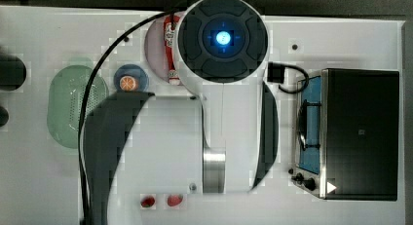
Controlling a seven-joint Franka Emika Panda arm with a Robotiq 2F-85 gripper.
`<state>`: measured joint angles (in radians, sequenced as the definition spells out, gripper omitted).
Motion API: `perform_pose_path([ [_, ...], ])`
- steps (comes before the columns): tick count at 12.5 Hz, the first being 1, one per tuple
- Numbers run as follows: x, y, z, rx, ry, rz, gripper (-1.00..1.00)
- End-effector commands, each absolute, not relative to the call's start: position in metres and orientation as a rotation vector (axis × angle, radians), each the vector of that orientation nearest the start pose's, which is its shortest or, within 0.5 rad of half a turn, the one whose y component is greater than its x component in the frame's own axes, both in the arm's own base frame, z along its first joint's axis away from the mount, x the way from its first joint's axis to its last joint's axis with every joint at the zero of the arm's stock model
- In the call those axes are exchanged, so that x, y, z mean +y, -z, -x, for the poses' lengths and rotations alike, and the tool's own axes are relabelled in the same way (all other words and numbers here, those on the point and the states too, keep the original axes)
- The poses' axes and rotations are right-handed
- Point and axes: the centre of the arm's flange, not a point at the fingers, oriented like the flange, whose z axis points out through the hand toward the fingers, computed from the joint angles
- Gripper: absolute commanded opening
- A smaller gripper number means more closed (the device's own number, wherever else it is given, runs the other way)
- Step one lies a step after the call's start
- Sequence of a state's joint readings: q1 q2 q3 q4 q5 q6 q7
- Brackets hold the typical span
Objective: Pick Banana and place it in mug.
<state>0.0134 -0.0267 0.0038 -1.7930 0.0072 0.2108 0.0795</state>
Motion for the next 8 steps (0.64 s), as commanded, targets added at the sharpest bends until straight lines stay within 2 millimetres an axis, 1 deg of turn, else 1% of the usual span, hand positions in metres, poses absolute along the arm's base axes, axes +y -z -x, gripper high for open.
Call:
perform_pose_path([
  [1, -0.01, -0.626, -0.441, 1.308, 0.008, 2.861, 0.59],
  [3, -0.01, -0.623, -0.442, 1.308, -0.001, 2.865, 0.99],
  [4, -0.01, -0.616, -0.444, 1.309, -0.023, 2.87, 1.0],
  [5, -0.011, -0.603, -0.446, 1.301, -0.059, 2.883, 1.0],
  [6, -0.011, -0.587, -0.449, 1.284, -0.091, 2.898, 1.0],
  [8, -0.013, -0.545, -0.457, 1.235, -0.139, 2.928, 1.0],
])
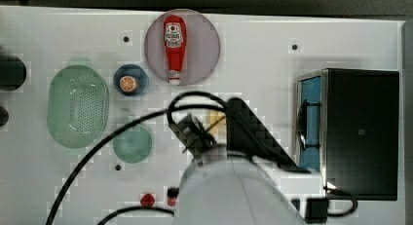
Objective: Pick Banana and place it in mug.
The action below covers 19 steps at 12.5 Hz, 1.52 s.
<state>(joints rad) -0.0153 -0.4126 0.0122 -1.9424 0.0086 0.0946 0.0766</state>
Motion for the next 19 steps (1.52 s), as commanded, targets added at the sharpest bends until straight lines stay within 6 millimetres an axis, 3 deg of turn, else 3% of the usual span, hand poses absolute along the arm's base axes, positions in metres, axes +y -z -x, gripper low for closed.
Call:
perform_pose_path([
  [1, -0.014, -0.521, -0.461, 1.21, -0.15, 2.939, 1.0],
  [4, -0.014, -0.447, -0.465, 1.162, -0.15, 2.957, 1.0],
  [8, -0.019, -0.36, -0.455, 1.109, -0.105, 2.964, 1.0],
  [10, -0.024, -0.326, -0.451, 0.967, -0.115, 3.011, 1.0],
  [14, -0.038, -0.269, -0.458, 0.482, -0.154, 3.115, 1.0],
  [19, -0.041, -0.196, -0.468, 0.387, -0.083, 3.136, 1.0],
])
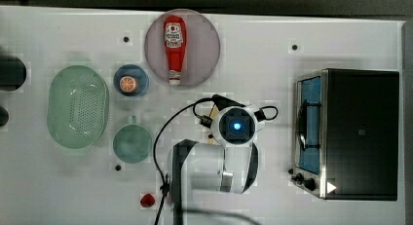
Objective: Pick Banana and place it in mug.
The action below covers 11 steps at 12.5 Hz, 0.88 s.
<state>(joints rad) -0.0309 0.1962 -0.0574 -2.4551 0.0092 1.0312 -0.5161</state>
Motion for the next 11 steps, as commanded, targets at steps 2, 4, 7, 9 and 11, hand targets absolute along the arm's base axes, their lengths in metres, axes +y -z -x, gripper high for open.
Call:
perform_pose_path([
  [2, -0.04, -0.173, -0.468, 0.38, -0.052, 3.14, 1.0],
  [4, -0.036, -0.156, -0.467, 0.368, -0.04, 3.141, 1.0],
  [7, -0.03, -0.146, -0.464, 0.364, -0.06, 3.138, 1.0],
  [9, -0.027, -0.147, -0.466, 0.358, -0.042, 3.136, 0.43],
  [11, -0.028, -0.146, -0.464, 0.361, -0.05, 3.137, -0.04],
])
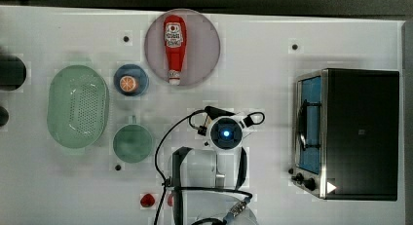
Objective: Pick Banana and place it in mug.
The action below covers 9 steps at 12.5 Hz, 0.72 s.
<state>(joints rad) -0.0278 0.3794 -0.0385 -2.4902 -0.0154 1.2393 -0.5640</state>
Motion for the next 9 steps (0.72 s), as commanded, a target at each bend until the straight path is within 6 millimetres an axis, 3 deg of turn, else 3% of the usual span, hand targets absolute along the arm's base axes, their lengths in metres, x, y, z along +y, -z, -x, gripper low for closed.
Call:
perform_pose_path([
  [1, -0.028, -0.15, -0.467, 0.362, -0.034, 3.136, -0.25],
  [2, -0.029, -0.156, -0.469, 0.365, -0.016, 3.135, -0.45],
  [5, -0.032, -0.194, -0.478, 0.374, 0.061, 3.129, -0.45],
  [9, -0.035, -0.283, -0.48, 0.388, 0.04, 3.121, -0.45],
])
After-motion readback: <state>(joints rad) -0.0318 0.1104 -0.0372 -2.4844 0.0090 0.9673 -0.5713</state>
